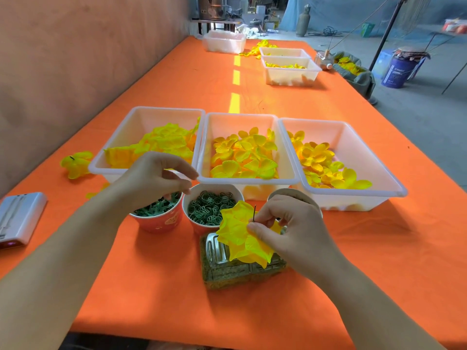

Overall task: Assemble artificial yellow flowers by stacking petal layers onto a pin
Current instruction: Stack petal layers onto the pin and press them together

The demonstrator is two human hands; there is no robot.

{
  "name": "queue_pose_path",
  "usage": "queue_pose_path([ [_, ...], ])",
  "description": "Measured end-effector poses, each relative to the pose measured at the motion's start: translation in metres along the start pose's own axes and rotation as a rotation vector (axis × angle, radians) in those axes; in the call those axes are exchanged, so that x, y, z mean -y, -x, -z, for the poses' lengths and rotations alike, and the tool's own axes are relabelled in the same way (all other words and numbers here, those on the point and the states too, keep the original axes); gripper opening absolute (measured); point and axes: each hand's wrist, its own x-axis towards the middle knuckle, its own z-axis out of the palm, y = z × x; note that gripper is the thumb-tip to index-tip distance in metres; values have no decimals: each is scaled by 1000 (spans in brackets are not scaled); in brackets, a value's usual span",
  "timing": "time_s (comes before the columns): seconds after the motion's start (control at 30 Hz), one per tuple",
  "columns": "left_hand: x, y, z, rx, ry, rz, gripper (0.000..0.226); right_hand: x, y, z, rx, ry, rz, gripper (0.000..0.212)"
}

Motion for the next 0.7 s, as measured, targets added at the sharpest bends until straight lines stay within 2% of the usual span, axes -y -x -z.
queue_pose_path([
  [0.07,11,-1,8,-67,-246,-6,19,0,0,0,-7,4,5,32],
  [0.13,22,1,14,65,-569,55,23,0,-1,0,-11,11,5,32],
  [0.2,31,5,14,204,-743,110,21,1,-2,0,-4,14,4,32],
  [0.57,37,4,8,162,-765,114,25,2,-1,1,3,16,6,34],
  [0.7,26,8,24,30,-704,127,26,2,-1,1,-5,21,7,34],
])
